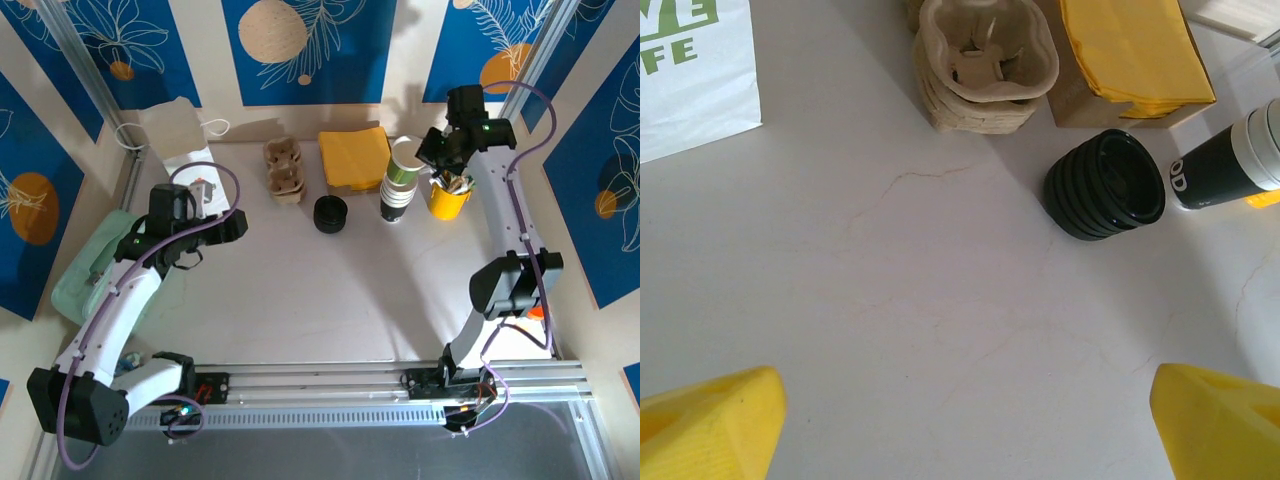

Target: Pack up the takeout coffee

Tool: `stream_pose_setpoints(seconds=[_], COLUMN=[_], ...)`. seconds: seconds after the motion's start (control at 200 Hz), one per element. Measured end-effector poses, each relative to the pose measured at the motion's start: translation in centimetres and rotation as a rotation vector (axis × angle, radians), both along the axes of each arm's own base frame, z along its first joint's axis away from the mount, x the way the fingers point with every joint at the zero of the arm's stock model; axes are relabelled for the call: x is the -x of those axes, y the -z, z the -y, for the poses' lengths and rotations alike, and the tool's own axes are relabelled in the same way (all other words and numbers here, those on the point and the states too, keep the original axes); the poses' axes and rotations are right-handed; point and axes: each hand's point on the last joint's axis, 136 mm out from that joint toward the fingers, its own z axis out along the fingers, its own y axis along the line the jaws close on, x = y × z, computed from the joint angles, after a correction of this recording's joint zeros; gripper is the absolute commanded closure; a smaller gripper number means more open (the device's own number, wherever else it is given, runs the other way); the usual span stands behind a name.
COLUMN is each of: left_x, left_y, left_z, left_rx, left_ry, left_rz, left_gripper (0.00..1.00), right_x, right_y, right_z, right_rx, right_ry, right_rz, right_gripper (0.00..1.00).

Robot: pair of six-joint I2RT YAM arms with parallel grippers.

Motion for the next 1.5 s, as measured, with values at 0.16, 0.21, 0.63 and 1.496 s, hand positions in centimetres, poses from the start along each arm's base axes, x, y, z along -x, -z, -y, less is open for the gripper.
stream_pose_setpoints(seconds=[0.16,0.21,0.63,1.496], left_x=[0.0,0.0,0.1,0.3], left_y=[0.0,0.0,-0.5,0.4], left_z=[0.0,0.0,0.0,0.4], left_rx=[0.0,0.0,0.004,0.019], left_ry=[0.0,0.0,0.001,0.021], left_rz=[0.0,0.001,0.016,-0.002], left_gripper=[0.06,0.06,0.07,0.06], right_x=[2.6,3.6,12.0,17.0], right_y=[-3.3,-4.4,1.2,16.4], right_z=[-1.1,-2.0,-10.8,-20.6], right_rx=[0.0,-0.005,0.0,0.034], right_ry=[-0.044,-0.073,-0.368,-0.589], right_rz=[0.058,0.083,-0.032,-0.254], right_gripper=[1.0,1.0,1.0,1.0])
